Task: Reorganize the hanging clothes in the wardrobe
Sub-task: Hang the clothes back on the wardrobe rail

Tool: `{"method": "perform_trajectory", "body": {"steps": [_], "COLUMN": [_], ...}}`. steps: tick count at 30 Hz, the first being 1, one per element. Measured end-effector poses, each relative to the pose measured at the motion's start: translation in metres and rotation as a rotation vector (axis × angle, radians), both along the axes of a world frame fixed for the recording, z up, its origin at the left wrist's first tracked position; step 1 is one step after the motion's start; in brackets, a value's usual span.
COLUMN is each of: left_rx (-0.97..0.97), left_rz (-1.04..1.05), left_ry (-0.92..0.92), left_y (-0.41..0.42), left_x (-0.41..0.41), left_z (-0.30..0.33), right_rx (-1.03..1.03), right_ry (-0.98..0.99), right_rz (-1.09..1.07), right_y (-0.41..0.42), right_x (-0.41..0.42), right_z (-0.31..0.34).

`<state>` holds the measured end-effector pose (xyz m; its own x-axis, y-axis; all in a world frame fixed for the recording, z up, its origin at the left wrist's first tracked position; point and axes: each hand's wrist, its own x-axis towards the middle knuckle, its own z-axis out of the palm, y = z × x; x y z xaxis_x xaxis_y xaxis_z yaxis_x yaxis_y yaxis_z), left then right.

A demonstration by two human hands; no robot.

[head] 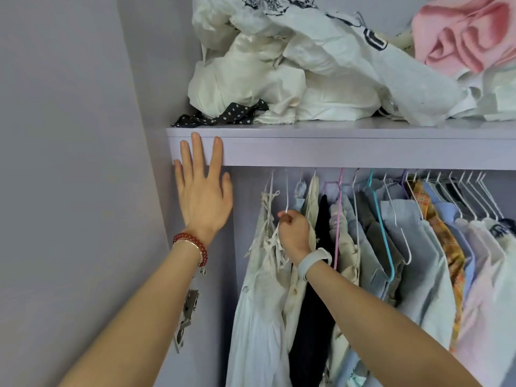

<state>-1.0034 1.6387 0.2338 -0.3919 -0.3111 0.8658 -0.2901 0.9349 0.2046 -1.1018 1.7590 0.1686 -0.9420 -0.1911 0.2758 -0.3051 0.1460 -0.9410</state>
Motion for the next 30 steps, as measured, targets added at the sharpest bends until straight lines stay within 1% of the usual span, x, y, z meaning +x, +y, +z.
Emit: {"method": "perform_trajectory", "body": {"steps": [4, 9, 11, 13, 18, 20, 23, 25, 28, 30], "left_rx": [-0.012, -0.028, -0.033, -0.049, -0.069, -0.082, -0.091, -0.092, -0.088, -0.076], "left_rz": [0.021, 0.025, 0.030, 0.046, 0.078, 0.083, 0.079, 0.078, 0.076, 0.069], "left_ry": [0.046, 0.062, 0.075, 0.087, 0.095, 0.095, 0.103, 0.104, 0.089, 0.074], "left_y": [-0.001, -0.002, -0.003, -0.005, -0.007, -0.007, -0.007, -0.006, -0.007, -0.006], "left_x": [-0.005, -0.006, -0.006, -0.008, -0.009, -0.009, -0.010, -0.010, -0.009, -0.009], "left_z": [-0.002, -0.002, -0.002, -0.003, -0.006, -0.006, -0.006, -0.006, -0.007, -0.006], "right_rx": [0.021, 0.144, 0.210, 0.261, 0.245, 0.241, 0.257, 0.243, 0.268, 0.333], "right_ry": [0.050, 0.118, 0.125, 0.090, -0.137, -0.192, -0.182, -0.188, -0.188, -0.148], "right_rz": [-0.166, -0.210, -0.191, -0.149, -0.109, -0.118, -0.144, -0.111, 0.024, 0.104], "right_y": [0.007, 0.002, -0.004, -0.013, -0.027, -0.027, -0.023, -0.018, -0.011, -0.004], "right_x": [-0.022, -0.039, -0.043, -0.048, -0.055, -0.053, -0.050, -0.049, -0.043, -0.036], "right_z": [0.002, 0.008, 0.012, 0.014, -0.005, -0.018, -0.025, -0.023, -0.021, -0.019]}}
